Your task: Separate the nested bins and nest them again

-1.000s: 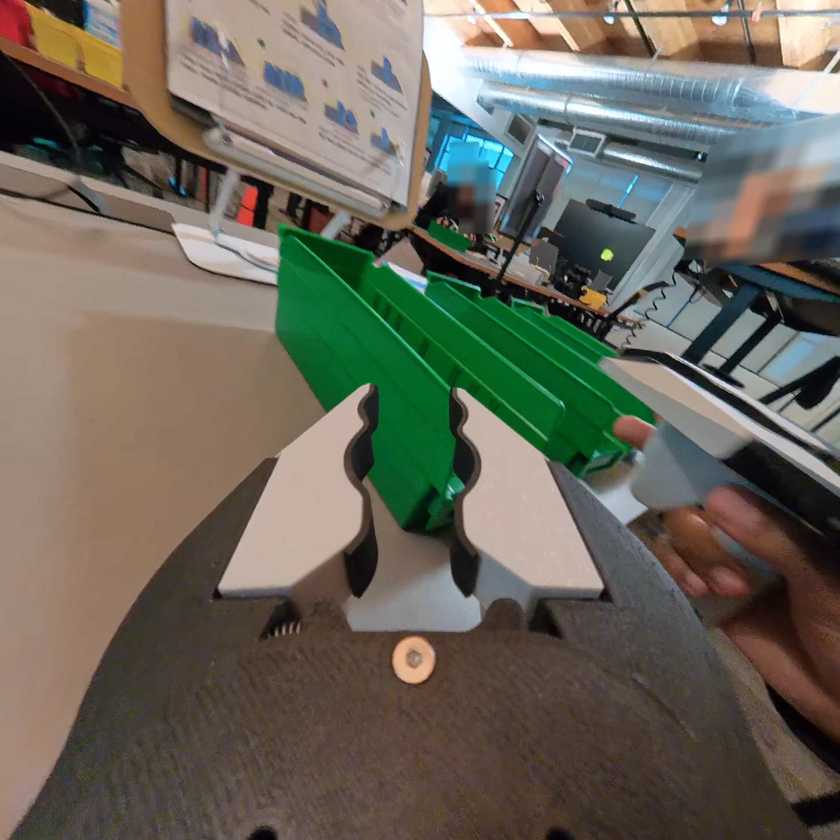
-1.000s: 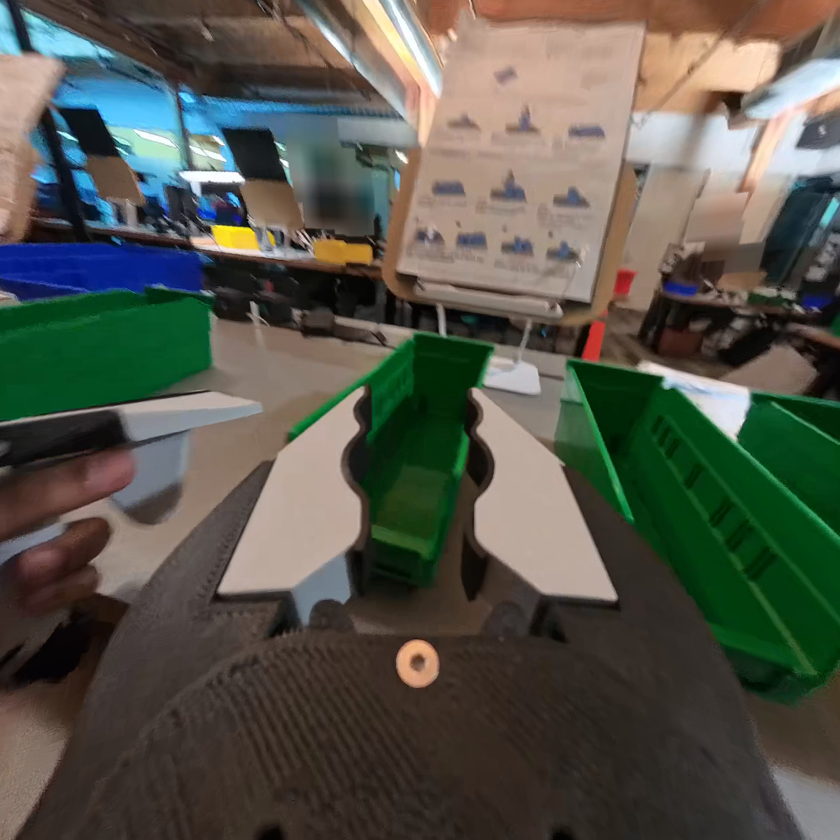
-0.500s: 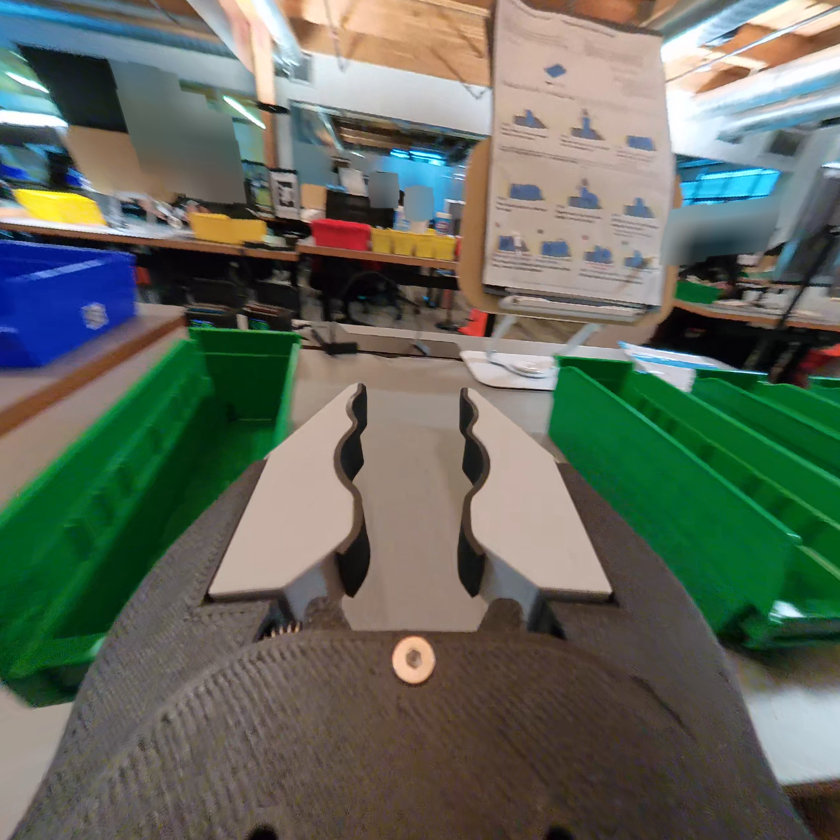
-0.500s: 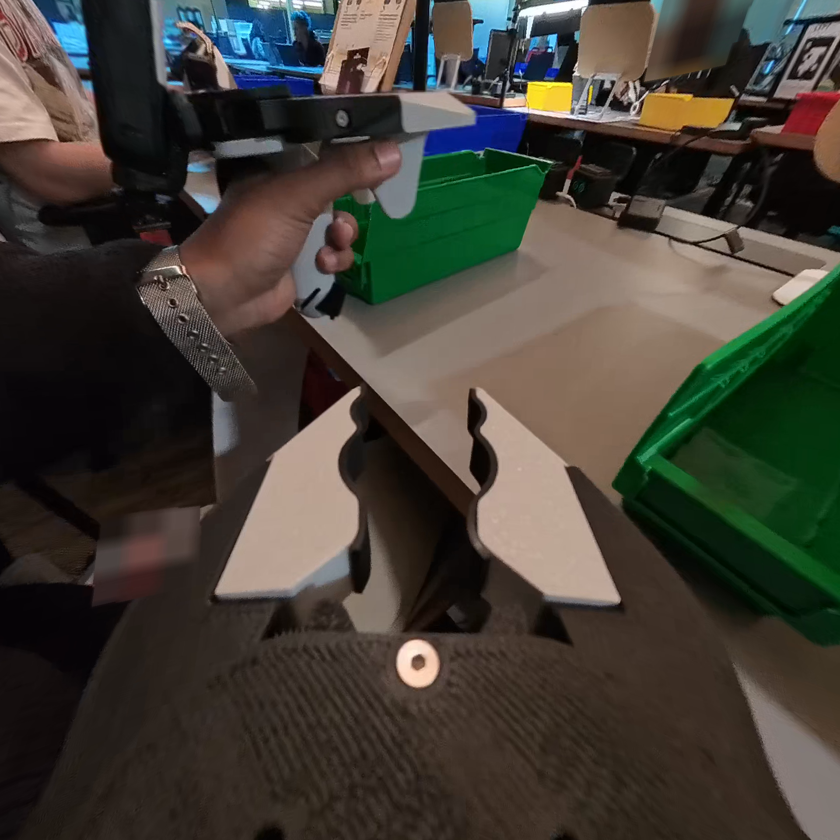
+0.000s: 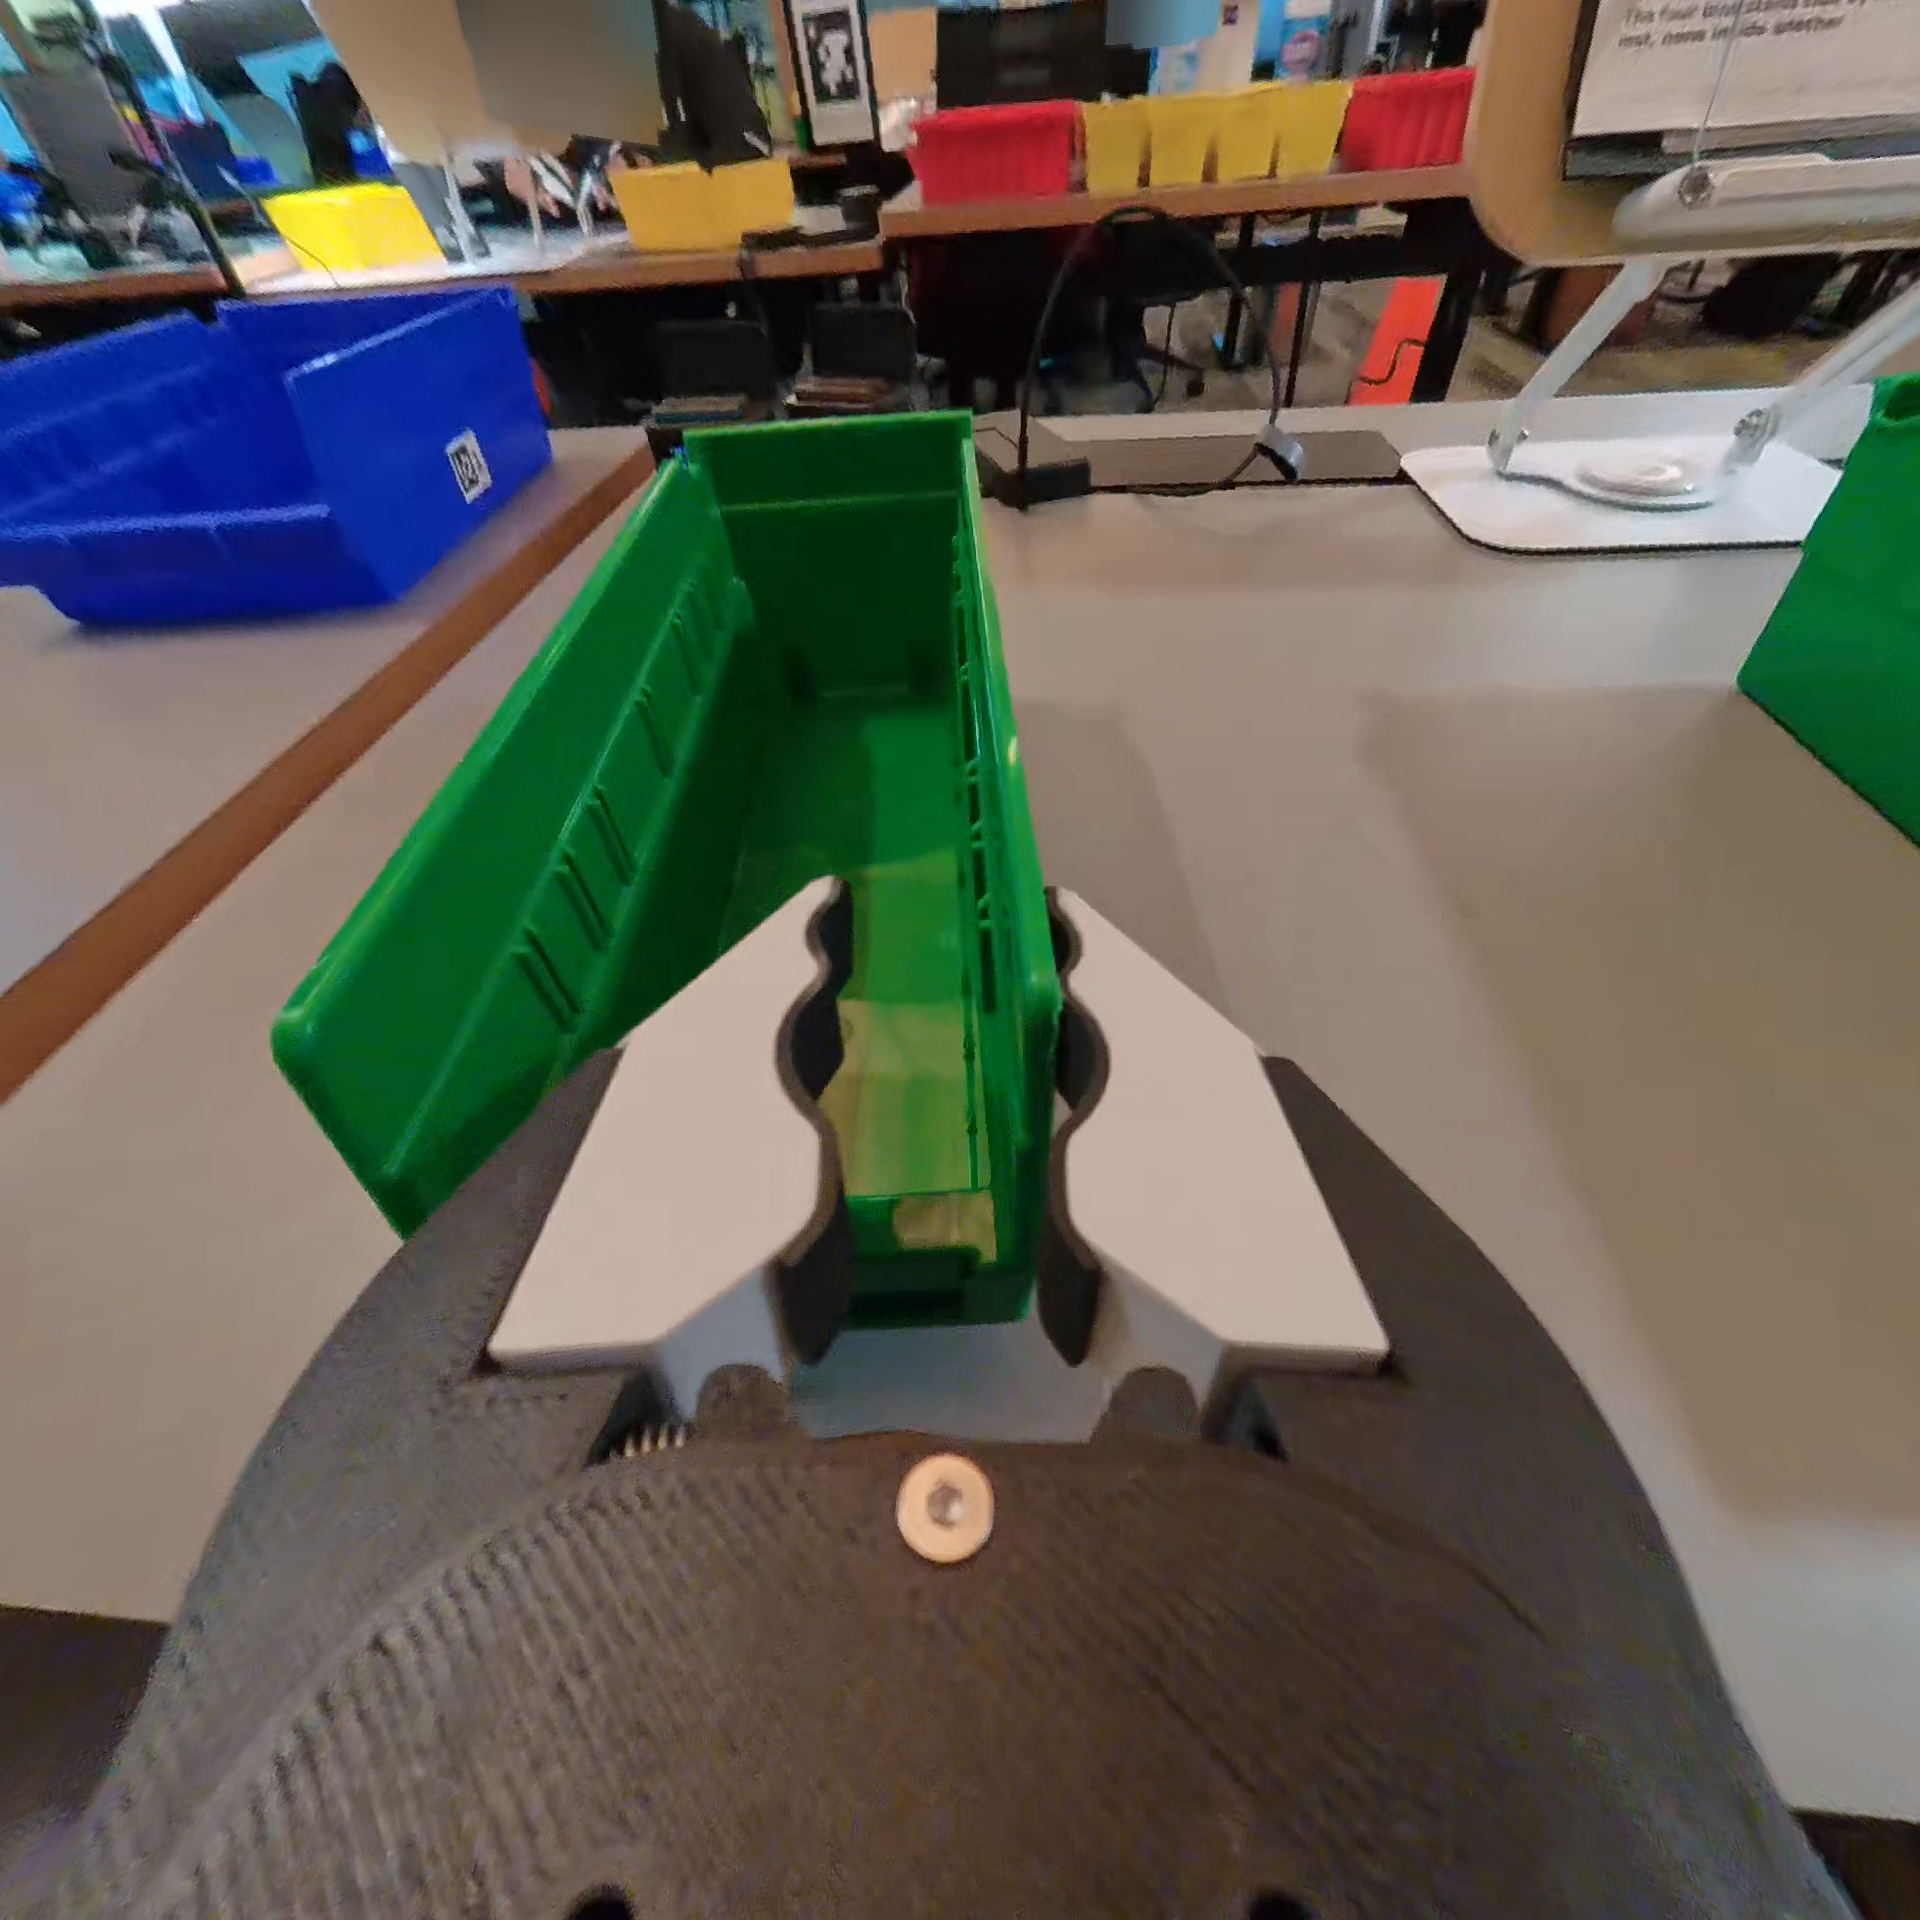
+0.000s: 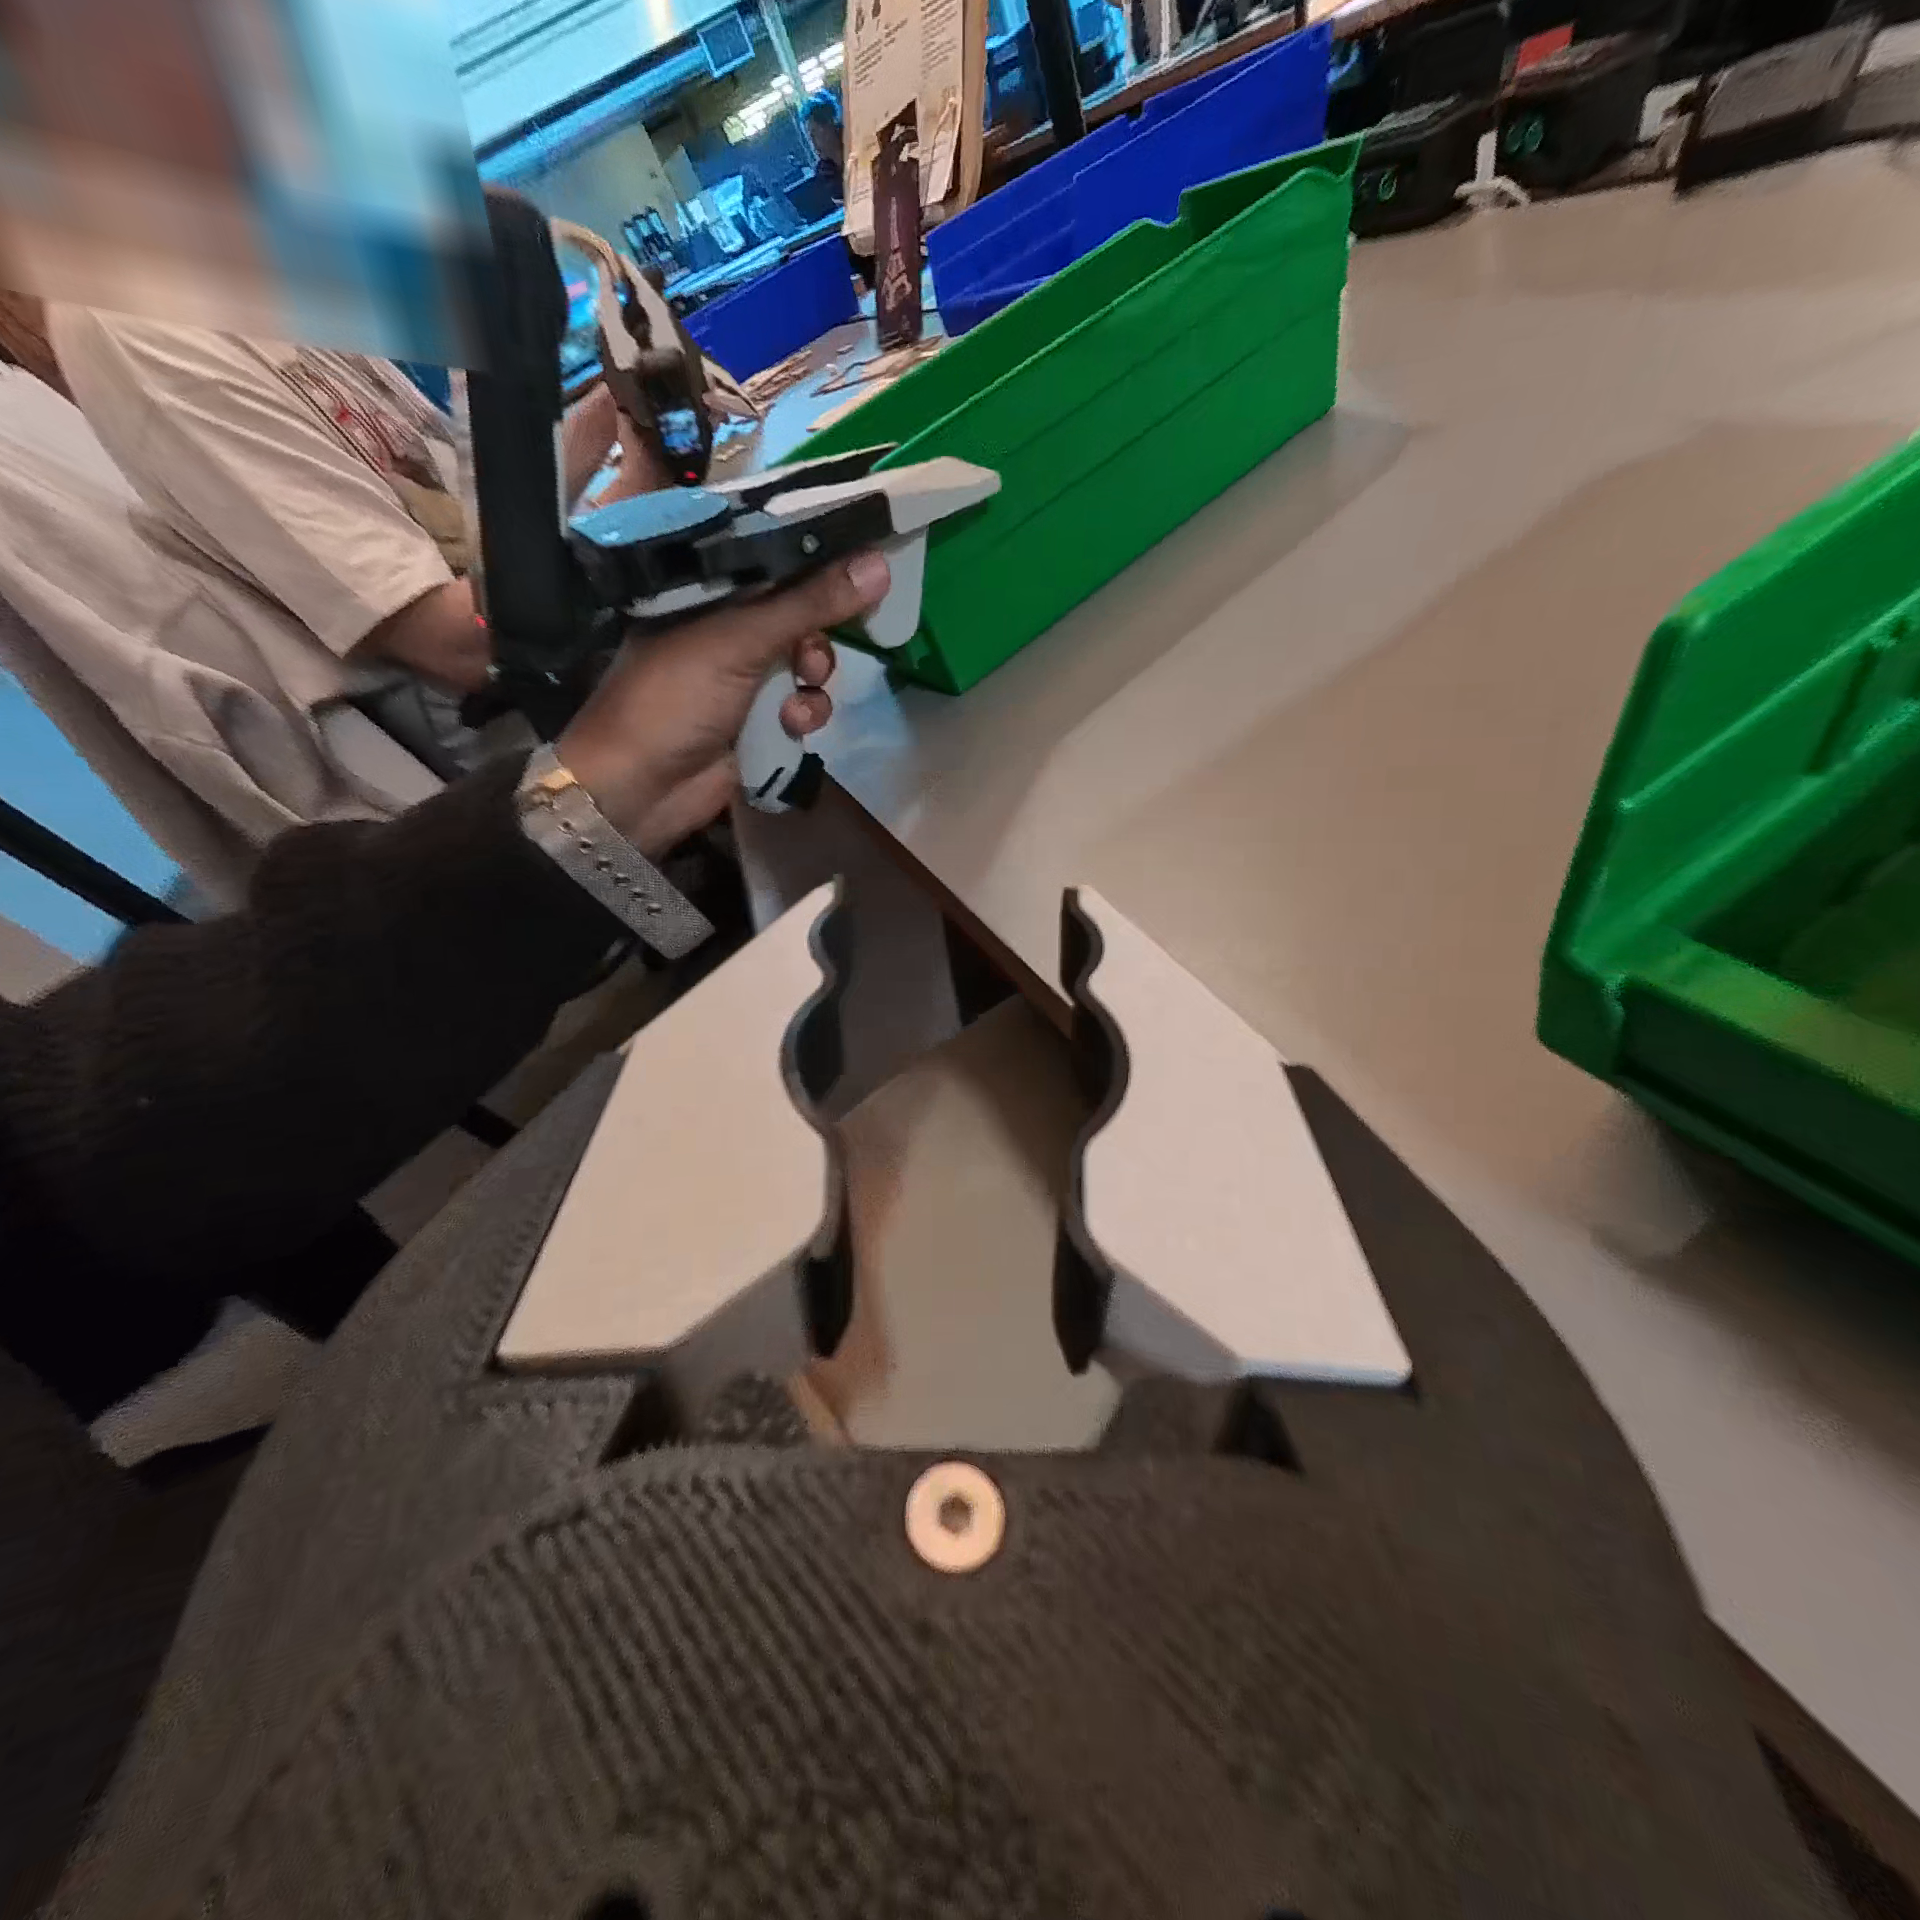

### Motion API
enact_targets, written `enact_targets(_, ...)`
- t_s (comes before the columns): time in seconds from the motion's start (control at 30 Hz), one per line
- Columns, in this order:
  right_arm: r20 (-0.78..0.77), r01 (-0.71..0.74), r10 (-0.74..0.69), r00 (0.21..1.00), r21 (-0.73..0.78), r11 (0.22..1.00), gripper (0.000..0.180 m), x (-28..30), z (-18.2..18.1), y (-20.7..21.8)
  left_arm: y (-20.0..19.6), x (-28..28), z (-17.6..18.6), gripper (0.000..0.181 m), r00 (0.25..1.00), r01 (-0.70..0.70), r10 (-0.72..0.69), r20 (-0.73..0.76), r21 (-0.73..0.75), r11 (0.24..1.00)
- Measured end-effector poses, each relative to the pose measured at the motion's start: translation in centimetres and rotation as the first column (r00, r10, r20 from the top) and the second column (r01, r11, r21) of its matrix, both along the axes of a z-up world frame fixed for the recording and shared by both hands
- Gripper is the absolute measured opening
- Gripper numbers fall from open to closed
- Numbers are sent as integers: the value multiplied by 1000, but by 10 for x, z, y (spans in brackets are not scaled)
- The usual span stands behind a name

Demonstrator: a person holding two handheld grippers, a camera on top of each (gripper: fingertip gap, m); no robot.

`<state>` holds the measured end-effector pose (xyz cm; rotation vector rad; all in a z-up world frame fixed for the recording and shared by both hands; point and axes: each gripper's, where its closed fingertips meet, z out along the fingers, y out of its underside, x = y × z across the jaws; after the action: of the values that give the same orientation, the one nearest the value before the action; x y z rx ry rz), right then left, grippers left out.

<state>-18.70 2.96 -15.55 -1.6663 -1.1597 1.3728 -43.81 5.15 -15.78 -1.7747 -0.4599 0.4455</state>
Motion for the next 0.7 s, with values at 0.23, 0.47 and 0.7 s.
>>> enact_targets(0.23, -37, -80, 73, 997, -245, 966, 41, -1, 2, -2, 6, 18, 4, 0, 998, 59, -59, -21, 2, 998)
enact_targets(0.47, -24, -76, 73, 997, -218, 973, 41, 2, 0, -1, 30, 63, 5, 0, 990, 140, -141, 28, 51, 989)
enact_targets(0.7, -30, -65, 58, 998, -271, 960, 41, 6, 0, 2, 47, 99, 7, 33, 973, 228, -230, 24, 82, 970)
